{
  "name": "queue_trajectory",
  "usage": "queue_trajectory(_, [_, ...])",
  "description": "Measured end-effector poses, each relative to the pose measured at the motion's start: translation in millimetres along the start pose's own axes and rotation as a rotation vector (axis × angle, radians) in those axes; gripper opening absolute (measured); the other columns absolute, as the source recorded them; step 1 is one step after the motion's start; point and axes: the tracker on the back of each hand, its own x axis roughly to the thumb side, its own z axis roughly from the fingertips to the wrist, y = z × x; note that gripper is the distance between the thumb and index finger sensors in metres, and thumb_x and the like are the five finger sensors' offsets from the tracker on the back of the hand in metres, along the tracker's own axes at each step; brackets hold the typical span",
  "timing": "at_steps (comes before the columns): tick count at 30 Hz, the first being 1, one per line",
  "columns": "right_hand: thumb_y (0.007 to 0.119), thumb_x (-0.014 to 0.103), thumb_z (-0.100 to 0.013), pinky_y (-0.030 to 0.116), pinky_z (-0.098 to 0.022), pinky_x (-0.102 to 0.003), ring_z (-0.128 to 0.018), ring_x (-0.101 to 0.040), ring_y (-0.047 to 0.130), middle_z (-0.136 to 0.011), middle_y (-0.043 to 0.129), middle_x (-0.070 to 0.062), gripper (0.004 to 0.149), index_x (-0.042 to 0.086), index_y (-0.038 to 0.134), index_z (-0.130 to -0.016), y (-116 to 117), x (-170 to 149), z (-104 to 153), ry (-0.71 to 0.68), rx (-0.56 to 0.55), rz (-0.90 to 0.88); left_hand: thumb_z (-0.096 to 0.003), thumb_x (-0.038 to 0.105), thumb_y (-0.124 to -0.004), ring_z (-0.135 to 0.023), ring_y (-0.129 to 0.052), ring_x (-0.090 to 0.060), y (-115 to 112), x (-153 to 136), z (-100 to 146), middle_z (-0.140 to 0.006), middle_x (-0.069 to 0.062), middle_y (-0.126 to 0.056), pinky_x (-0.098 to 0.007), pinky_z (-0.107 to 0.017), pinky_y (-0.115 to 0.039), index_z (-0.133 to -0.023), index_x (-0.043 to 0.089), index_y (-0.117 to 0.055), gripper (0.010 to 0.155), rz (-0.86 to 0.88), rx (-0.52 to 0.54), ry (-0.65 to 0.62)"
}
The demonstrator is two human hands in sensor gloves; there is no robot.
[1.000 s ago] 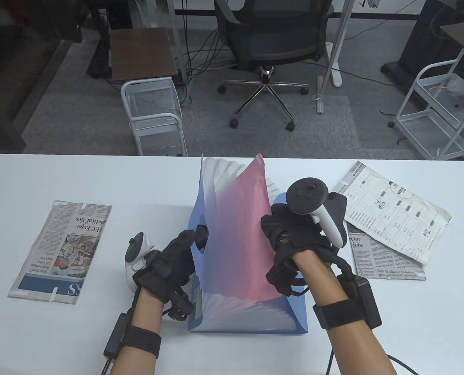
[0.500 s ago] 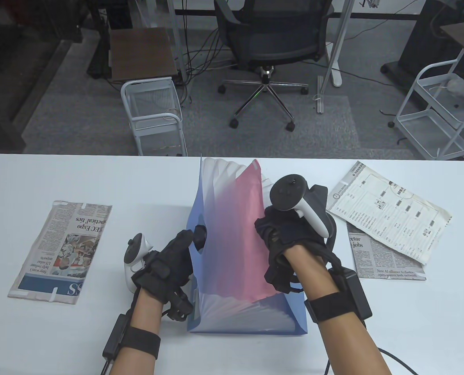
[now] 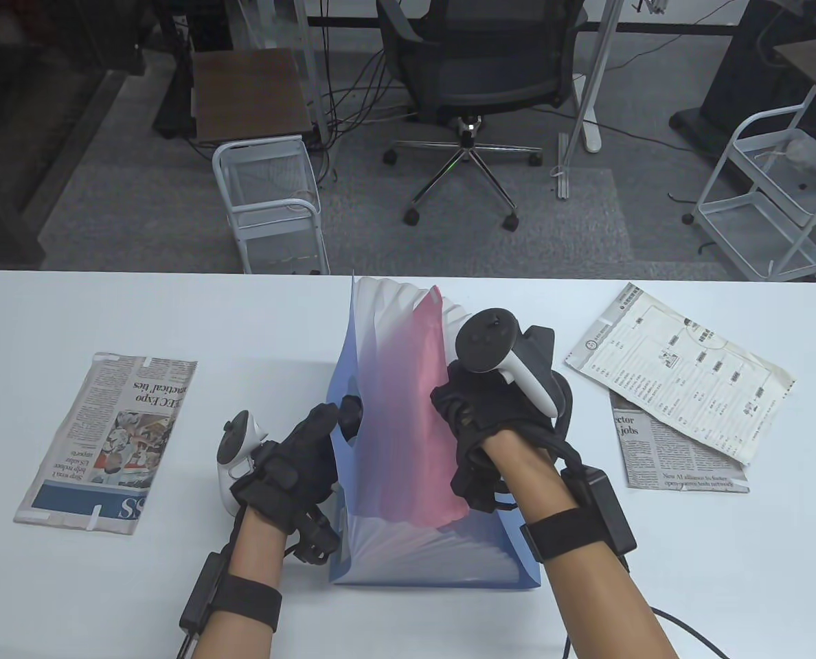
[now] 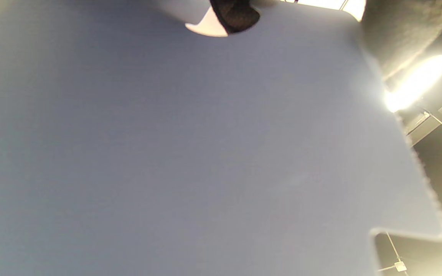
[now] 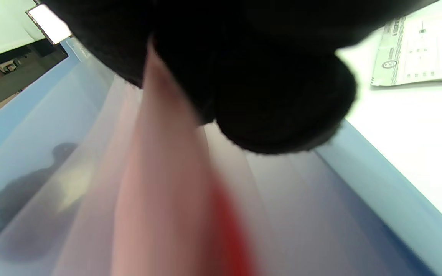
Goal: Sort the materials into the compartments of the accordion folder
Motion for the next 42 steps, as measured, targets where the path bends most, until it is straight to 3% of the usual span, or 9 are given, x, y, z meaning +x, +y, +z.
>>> queue_trajectory(13, [0.09, 0.034, -0.055, 0.087, 0.003, -0.021, -0.009, -0.018, 0.105, -0.039, 0.105, 0.002, 0.043, 0.014, 0.079, -0.091, 21, 9, -8, 0.006, 0.047, 0.015, -0.0612, 0.07, -0.071, -0.101, 0.0, -0.062, -1, -1, 1, -0.119, -0.034, 0.002, -0.076, -0.061, -0.023, -0.107, 0.011, -0.054, 0.076, 0.018, 0.005, -0.01])
queue_trajectory(30, [0.087, 0.037, -0.056, 0.086, 0.002, -0.022, -0.011, -0.02, 0.104, -0.045, 0.106, 0.003, 0.044, 0.013, 0.078, -0.092, 32, 8, -11, 0.002, 0.103, 0.062, -0.0616, 0.07, -0.07, -0.101, 0.001, -0.062, -4, -3, -1, -0.119, -0.034, 0.004, -0.076, -0.06, -0.022, -0.108, 0.011, -0.053, 0.076, 0.009, 0.0, -0.007])
queue_trajectory(35, [0.075, 0.055, -0.058, 0.087, -0.006, -0.027, -0.022, -0.03, 0.103, -0.059, 0.103, -0.003, 0.058, 0.013, 0.075, -0.097, 6, 0, 4, -0.056, 0.049, 0.02, -0.0617, 0.07, -0.07, -0.101, 0.001, -0.062, -4, -2, -1, -0.119, -0.034, 0.004, -0.076, -0.06, -0.022, -0.108, 0.011, -0.053, 0.077, 0.014, 0.0, -0.009])
queue_trajectory(42, [0.076, 0.046, -0.06, 0.089, -0.014, -0.034, -0.031, -0.037, 0.103, -0.063, 0.102, -0.006, 0.046, 0.016, 0.077, -0.095, -40, -35, 15, -0.061, -0.18, -0.091, -0.062, 0.07, -0.069, -0.101, 0.002, -0.062, -4, -2, -1, -0.119, -0.034, 0.004, -0.076, -0.06, -0.021, -0.108, 0.011, -0.052, 0.077, 0.006, -0.003, -0.008])
